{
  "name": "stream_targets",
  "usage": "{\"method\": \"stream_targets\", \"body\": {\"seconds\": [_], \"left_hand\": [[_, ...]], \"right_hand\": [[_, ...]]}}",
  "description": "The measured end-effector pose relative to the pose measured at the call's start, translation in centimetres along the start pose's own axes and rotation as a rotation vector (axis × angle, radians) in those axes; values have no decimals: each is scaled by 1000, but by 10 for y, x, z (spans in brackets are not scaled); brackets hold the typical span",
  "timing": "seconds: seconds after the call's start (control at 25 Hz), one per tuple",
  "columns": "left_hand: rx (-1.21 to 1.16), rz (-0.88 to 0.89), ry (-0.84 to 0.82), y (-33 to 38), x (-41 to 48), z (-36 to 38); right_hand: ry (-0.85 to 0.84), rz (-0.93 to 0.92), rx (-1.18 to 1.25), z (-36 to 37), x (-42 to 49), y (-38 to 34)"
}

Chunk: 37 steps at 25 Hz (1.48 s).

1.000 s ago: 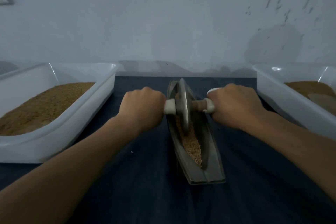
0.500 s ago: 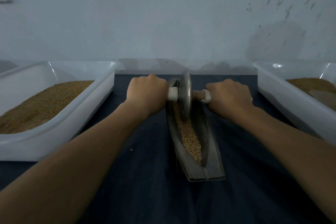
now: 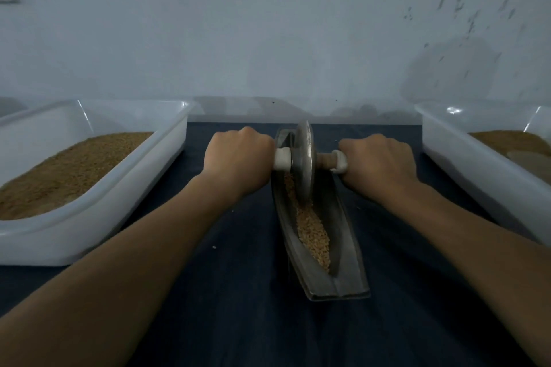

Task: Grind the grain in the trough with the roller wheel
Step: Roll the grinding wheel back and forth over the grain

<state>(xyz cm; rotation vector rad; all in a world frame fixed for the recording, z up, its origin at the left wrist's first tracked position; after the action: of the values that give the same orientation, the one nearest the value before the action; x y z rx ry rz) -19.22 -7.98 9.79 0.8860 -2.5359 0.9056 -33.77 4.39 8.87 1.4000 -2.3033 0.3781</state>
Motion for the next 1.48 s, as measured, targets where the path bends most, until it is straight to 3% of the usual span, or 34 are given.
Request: {"method": "stream_targets", "body": {"seconds": [0.28,0.4,0.52,0.64,0.88,1.2,1.48], "left_hand": [[-26,64,182,-3,-53,-21],[25,25,118,-1,-37,-6],[3,-10,33,-1,8,5],[-1,7,-7,-2,12,4],[-22,82,210,-5,-54,-20],[-32,-7,-45,-5,12,9],[15,42,200,-2,-49,-20]], "right_hand": [[161,-252,-72,-33,-52,-13],[105,-156,-105,-20,-36,-9],[-5,-3,13,0,4,-3],[-15,7,24,2,7,0],[195,-292,-94,-34,-54,-16],[-36,-20,3,0,12,-5],[248,-239,-90,-34,-51,-12]]}}
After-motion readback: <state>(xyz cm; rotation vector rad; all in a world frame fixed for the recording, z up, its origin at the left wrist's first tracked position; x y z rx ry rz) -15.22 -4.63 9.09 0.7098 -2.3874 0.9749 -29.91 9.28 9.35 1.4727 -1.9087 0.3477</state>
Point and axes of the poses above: each hand's wrist, its own x-axis towards the middle knuckle, its own z-axis out of the palm, y = z × x, the point moved 8 cm from there along x, towards the middle knuckle, and after that the axes turned 12 degrees about x, right-handed, at the moved point
